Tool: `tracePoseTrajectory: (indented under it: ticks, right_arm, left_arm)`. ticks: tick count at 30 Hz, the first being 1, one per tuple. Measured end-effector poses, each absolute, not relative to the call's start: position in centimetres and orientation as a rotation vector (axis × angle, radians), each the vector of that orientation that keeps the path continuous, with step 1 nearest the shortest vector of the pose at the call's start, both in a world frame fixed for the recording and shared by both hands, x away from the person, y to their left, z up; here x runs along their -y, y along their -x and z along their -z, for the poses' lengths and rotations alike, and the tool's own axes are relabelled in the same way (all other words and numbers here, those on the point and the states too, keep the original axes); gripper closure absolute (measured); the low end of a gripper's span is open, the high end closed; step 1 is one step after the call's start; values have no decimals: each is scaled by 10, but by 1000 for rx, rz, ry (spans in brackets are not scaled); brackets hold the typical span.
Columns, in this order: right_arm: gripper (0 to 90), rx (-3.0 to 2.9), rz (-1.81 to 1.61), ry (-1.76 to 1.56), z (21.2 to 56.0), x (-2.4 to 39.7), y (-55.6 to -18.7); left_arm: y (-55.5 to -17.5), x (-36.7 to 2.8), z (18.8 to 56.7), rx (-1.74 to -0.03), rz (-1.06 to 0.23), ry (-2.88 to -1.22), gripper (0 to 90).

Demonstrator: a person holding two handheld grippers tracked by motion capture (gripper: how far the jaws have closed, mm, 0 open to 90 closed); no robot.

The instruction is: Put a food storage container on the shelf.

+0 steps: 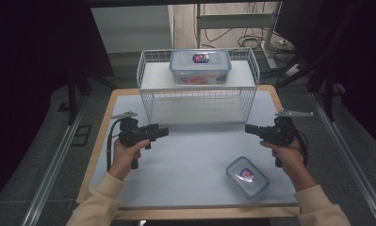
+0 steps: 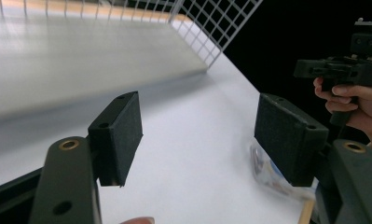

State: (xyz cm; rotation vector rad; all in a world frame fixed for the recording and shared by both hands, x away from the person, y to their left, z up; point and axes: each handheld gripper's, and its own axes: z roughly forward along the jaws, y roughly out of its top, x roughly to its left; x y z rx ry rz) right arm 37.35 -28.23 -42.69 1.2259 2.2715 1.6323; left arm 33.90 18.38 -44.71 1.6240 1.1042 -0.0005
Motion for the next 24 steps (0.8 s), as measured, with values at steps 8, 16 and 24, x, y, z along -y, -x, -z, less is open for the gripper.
tracePoseTrajectory:
  ticks: [8, 16, 24]
  right_arm:
    - [891, -2283, -1636, -1239, 450, 300, -349]
    - [891, -2289, -1603, -1283, 464, 312, -335]
    - [891, -2308, -1548, -1264, 467, 308, -335]
  left_arm:
    - [-320, -179, 468, -1098, -9, -1674, 314]
    - [-311, -174, 489, -1119, 8, -1718, 307]
    - [-309, -174, 500, -1135, 8, -1740, 307]
